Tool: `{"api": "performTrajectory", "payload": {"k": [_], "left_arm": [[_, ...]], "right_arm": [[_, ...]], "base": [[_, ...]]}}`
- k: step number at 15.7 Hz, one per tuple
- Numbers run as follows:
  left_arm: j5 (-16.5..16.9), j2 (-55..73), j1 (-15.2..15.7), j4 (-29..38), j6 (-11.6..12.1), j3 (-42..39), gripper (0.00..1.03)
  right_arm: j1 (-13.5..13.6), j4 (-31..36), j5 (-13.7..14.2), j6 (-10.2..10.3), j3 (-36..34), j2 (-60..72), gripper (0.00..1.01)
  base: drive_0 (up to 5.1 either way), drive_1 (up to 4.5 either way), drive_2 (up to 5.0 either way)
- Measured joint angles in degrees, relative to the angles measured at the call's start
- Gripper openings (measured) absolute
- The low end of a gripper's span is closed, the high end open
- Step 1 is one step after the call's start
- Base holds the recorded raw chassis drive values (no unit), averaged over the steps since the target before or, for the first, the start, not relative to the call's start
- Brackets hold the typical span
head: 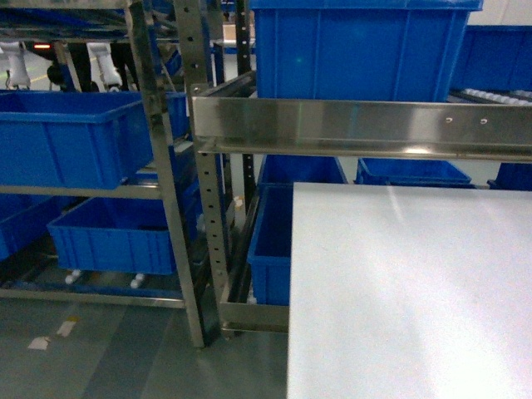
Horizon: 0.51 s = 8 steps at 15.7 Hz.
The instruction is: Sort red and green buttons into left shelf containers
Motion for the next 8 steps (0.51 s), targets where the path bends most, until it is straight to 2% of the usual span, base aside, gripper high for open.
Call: {"api": "performTrajectory", "payload": {"k": [8], "left_arm": [[0.0,-0.1,0.0,0.0,0.0,0.0,0.28]], "right_arm": [[0.0,-0.3,0.0,0.0,0.0,0.1,0.29]], "base": [[-5.0,2.44,2.4]]}}
